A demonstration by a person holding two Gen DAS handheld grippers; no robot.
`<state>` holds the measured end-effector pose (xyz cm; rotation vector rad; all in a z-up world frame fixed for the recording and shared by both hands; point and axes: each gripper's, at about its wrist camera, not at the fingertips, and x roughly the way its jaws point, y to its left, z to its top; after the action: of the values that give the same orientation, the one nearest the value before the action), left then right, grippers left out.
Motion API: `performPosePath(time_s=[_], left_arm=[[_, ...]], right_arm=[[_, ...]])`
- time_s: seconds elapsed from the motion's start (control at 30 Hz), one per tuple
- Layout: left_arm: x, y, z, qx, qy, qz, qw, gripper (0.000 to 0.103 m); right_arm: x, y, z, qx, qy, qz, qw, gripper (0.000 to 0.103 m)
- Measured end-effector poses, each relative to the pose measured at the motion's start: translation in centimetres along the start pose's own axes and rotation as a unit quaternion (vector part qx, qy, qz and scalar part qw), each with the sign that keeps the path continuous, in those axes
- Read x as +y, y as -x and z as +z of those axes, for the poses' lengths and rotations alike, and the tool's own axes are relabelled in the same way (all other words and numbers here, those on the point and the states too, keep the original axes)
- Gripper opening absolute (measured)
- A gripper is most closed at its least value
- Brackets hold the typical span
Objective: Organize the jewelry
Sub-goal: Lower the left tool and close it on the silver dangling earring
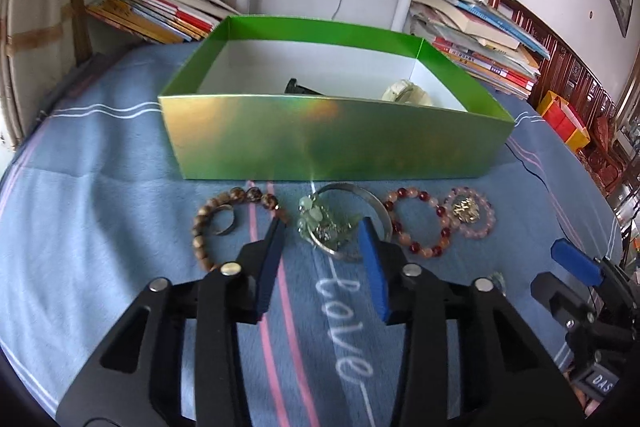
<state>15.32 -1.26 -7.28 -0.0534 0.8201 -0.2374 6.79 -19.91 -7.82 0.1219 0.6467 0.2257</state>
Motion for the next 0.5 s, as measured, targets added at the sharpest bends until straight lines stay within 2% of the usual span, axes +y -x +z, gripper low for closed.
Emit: performPosePath(time_s=[0.43, 0.5], left_arm=[[0.2, -2.7, 1.4, 0.022, 0.009, -0.002, 0.9997, 0.031], [0.3, -2.9, 1.6, 0.024, 0.012, -0.003, 0.9996, 0.026]], right_arm=[[-0.6, -2.3, 1.4, 0.013, 0.007, -0.003, 1.000, 0.057], [-0.6, -2.6, 1.7, 0.015, 0.008, -0.004, 1.000, 0.057]])
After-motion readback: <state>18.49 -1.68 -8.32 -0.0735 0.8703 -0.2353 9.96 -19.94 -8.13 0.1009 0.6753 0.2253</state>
